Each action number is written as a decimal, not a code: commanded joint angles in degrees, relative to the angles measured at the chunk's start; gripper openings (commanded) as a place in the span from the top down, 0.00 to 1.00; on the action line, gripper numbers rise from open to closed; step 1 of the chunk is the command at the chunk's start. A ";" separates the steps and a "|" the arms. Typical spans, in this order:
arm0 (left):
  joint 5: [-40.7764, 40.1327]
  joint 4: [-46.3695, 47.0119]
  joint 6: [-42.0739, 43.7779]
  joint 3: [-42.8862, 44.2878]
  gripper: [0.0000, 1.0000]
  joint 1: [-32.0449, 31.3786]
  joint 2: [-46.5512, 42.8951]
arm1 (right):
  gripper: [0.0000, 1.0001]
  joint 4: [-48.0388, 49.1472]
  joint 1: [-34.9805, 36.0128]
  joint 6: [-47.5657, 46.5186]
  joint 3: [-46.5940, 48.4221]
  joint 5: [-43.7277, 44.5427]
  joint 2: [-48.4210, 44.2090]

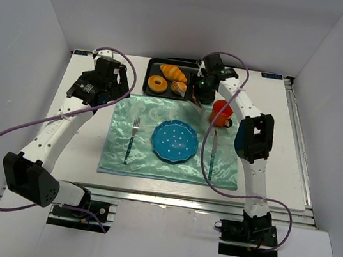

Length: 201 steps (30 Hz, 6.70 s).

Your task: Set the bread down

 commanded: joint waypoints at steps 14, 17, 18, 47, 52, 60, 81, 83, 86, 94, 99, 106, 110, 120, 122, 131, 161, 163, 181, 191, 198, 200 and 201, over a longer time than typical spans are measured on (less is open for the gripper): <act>-1.04 -0.40 0.50 -1.46 0.02 0.18 -4.07 | 0.73 0.19 1.18 -0.24 2.06 2.54 -4.45; -0.78 0.04 0.68 -1.29 0.02 0.18 -4.50 | 0.73 -0.33 1.18 0.98 2.07 1.31 -8.22; -0.69 0.04 0.76 -1.29 0.02 0.18 -4.85 | 0.73 -0.42 1.18 1.16 0.59 0.78 -9.55; 6.17 2.41 -0.38 -8.32 0.02 0.18 -12.94 | 0.55 3.09 12.60 5.91 -55.77 -7.22 -45.07; 6.17 2.32 -0.38 -8.23 0.02 0.18 -12.68 | 0.42 1.86 13.39 6.09 -54.01 -5.29 -44.98; 6.52 2.76 -0.47 -8.23 0.02 0.09 -11.80 | 0.37 -3.93 13.48 5.21 -46.46 -1.43 -44.72; 3.53 1.09 1.64 -5.42 0.02 0.18 -7.76 | 0.40 0.99 8.12 1.17 -4.99 4.13 -13.91; 3.44 0.92 2.08 -5.51 0.02 0.18 -7.06 | 0.40 0.98 6.54 0.99 1.24 2.29 -10.63; 3.27 0.83 2.26 -5.07 0.02 0.18 -5.57 | 0.40 3.43 4.08 1.78 3.30 -1.83 -6.40; 3.36 0.65 2.78 -3.14 0.02 0.18 -1.78 | 0.42 10.82 1.27 1.95 5.93 -7.74 -0.25; 2.39 0.13 3.22 -2.70 0.02 0.18 -0.73 | 0.42 14.34 1.00 4.24 4.79 -10.29 1.68; 1.69 0.04 3.40 -2.61 0.02 0.18 -0.20 | 0.43 16.01 1.18 4.42 4.97 -8.89 3.97; 1.60 0.04 3.57 -2.78 0.02 0.18 -0.11 | 0.43 15.31 1.26 3.28 4.70 -8.97 4.85; 1.42 0.21 3.49 -4.19 0.02 0.18 -1.34 | 0.68 13.64 2.06 1.95 4.52 -9.41 5.82; 1.25 0.12 3.57 -4.28 0.02 0.18 -1.52 | 0.79 14.42 2.06 2.74 4.53 -10.20 5.21; 0.90 0.74 3.84 -3.49 0.02 0.18 -3.10 | 0.97 20.31 1.97 12.41 5.32 -11.35 -1.46; 5.03 2.59 1.64 -7.18 0.02 0.09 -11.10 | 1.00 7.05 1.62 -1.38 -56.19 4.21 -53.15; 5.37 2.59 1.47 -7.18 0.02 0.09 -10.92 | 1.00 6.78 1.53 -1.56 -57.34 3.77 -53.76; 5.03 2.67 1.29 -7.79 0.02 0.09 -10.66 | 0.98 5.55 2.67 -2.17 -61.39 -2.20 -55.88; 4.94 2.85 1.55 -7.97 0.02 0.09 -10.57 | 0.82 4.94 4.08 -2.44 -61.13 -3.62 -54.03; 5.29 3.29 1.38 -8.06 0.02 0.09 -10.48 | 0.56 4.23 4.16 -1.91 -59.64 -0.98 -54.56; 5.38 3.38 1.38 -8.14 0.02 0.09 -10.48 | 0.51 3.71 4.16 -1.91 -58.50 -0.54 -54.56; 5.38 3.38 1.38 -8.14 0.02 0.09 -10.48 | 0.50 3.45 4.16 -1.82 -58.06 -0.02 -54.56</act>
